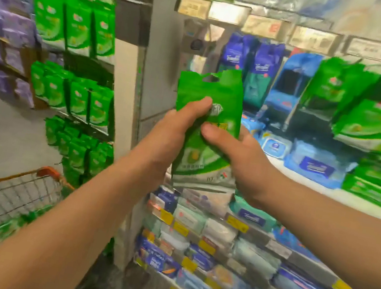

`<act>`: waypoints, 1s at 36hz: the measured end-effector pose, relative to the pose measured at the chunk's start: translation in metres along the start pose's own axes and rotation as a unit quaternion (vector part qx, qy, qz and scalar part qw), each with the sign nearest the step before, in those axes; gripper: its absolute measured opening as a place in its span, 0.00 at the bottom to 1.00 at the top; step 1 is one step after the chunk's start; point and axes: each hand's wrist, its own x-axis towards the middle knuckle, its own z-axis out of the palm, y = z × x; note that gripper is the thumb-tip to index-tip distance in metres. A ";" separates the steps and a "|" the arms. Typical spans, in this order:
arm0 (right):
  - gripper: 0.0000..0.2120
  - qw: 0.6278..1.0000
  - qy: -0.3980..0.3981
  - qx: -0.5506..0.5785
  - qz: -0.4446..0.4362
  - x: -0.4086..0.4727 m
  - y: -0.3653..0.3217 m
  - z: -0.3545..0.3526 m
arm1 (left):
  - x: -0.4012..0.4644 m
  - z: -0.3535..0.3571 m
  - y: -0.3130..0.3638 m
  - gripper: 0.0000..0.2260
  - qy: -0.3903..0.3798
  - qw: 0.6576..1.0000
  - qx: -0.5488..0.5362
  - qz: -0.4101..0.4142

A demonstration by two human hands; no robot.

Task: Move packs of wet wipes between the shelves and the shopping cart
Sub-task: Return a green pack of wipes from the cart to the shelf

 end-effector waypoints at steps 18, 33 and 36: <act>0.08 0.975 0.216 0.032 -0.034 -0.075 -0.047 -0.167 | 0.079 0.152 -0.068 0.32 -0.207 0.977 -0.025 -0.037; 0.10 0.940 0.236 -0.248 -0.002 0.014 -0.070 -0.185 | 0.167 0.138 -0.073 0.43 -0.308 0.930 -0.179 -0.094; 0.19 0.953 0.220 -0.209 -0.021 0.021 -0.065 -0.191 | 0.177 0.132 -0.076 0.45 -0.299 0.934 -0.173 -0.097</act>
